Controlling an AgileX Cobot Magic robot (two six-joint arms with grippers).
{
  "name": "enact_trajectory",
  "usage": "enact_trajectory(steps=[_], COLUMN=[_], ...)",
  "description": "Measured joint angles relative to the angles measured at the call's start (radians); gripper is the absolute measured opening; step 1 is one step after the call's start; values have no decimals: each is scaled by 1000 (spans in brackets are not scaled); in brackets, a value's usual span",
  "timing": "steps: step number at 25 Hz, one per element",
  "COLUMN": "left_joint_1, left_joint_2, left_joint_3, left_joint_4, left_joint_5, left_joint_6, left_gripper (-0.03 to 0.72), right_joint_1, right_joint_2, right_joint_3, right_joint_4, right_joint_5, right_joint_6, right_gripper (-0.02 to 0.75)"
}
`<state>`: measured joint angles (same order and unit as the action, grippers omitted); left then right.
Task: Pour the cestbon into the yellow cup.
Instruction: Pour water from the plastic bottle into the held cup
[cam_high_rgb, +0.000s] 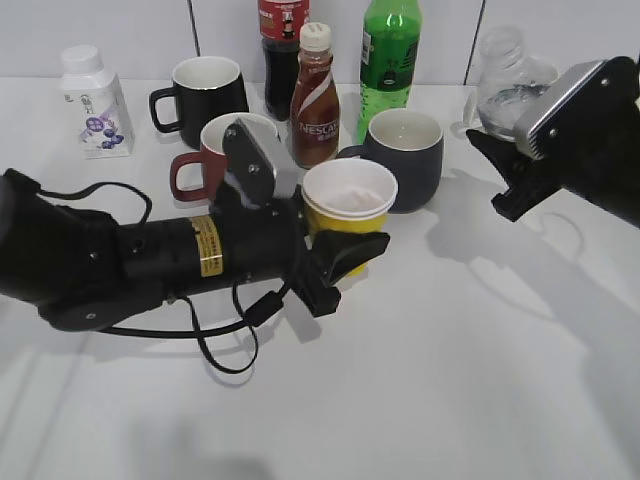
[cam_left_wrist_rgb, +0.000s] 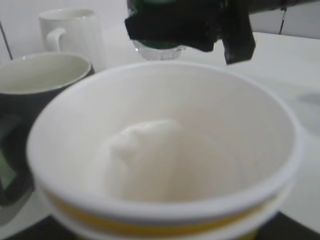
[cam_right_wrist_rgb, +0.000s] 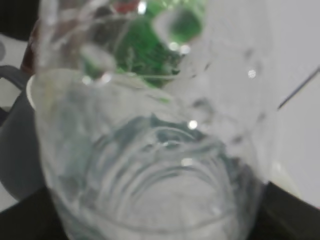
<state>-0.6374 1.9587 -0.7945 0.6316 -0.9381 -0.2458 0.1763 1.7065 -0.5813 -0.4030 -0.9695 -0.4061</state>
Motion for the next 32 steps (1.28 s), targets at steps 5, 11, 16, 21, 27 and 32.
enact_trajectory(steps=[5,11,16,21,27,32], left_joint_1=[0,0,0,-2,-8,-8], left_joint_2=[1,1,1,1,1,1], left_joint_3=[-7,-20,-68,-98,-103,-103], left_joint_4=[25,69,88,161,173,174], left_joint_5=[8,30,46,51,53,54], left_joint_6=[-28,-60,-86,-130,-134,-135], left_gripper=[379,379,379,379,379,379], right_joint_1=[4,38,43,43,43,43], right_joint_2=[-1,-1,-1,-1,-1,-1], right_joint_3=[-7,-26,-46,-58,-72,-73], right_joint_4=[-39,-50,-51,-57,-65,-74], right_joint_5=[0,-16,-32,-36,-37,-37], right_joint_6=[-136,-267,-338,-412,-511,-586], right_gripper=[460,460,460,460,460,460])
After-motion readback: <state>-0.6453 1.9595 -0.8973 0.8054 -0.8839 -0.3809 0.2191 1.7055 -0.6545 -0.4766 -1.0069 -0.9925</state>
